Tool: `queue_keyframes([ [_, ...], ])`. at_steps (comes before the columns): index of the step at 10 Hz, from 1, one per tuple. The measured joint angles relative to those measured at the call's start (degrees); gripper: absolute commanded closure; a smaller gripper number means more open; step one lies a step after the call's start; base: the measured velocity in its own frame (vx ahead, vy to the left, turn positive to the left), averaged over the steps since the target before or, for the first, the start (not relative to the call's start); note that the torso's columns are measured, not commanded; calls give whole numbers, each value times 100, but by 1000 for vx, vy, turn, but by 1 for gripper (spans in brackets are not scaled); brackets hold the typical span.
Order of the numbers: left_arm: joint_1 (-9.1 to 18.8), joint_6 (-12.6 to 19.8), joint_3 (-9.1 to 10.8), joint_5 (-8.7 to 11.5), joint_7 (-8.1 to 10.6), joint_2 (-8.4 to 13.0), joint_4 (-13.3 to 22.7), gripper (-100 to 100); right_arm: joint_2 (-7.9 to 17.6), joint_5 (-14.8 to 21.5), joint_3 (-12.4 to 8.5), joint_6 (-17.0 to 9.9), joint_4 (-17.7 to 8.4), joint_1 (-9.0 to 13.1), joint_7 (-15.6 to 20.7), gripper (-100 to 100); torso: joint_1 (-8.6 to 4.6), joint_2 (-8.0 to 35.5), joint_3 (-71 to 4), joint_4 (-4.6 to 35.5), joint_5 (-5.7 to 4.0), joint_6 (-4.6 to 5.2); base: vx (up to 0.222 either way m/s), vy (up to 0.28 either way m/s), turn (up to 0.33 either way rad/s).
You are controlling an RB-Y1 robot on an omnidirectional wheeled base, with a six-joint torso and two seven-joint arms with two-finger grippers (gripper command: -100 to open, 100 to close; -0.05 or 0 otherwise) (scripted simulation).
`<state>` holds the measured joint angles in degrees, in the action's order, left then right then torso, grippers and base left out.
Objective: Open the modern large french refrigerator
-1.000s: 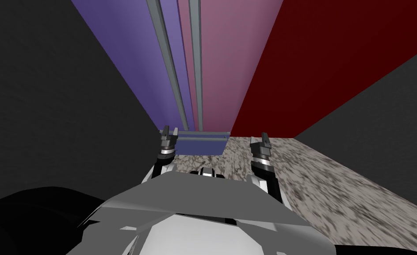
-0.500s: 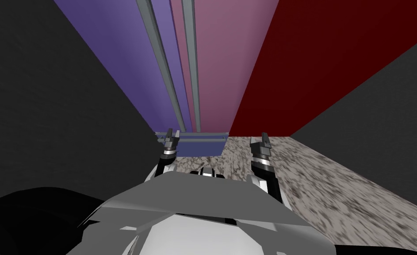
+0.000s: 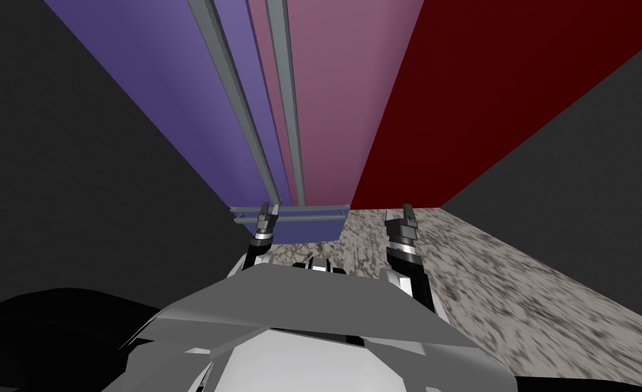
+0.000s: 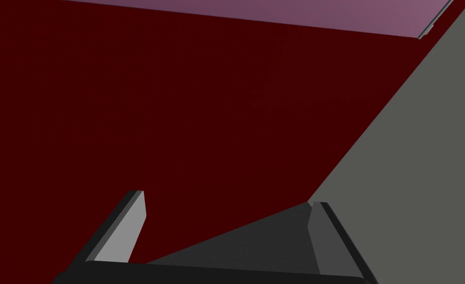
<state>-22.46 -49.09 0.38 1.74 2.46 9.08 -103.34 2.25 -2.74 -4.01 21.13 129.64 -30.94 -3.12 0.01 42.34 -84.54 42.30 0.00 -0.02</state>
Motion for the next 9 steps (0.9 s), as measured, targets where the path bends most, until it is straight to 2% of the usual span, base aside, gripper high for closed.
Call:
queue_keyframes([
  [5,225,-305,69,-136,220,-33,892,-100,0,0,0,0,0,0,0,0,-2,-12,-7,-3,0,2,56,-7,-65],
  [9,334,-455,100,-219,349,-78,1395,-100,0,0,0,0,0,0,0,0,-2,-3,-1,0,0,2,38,-5,-47],
])
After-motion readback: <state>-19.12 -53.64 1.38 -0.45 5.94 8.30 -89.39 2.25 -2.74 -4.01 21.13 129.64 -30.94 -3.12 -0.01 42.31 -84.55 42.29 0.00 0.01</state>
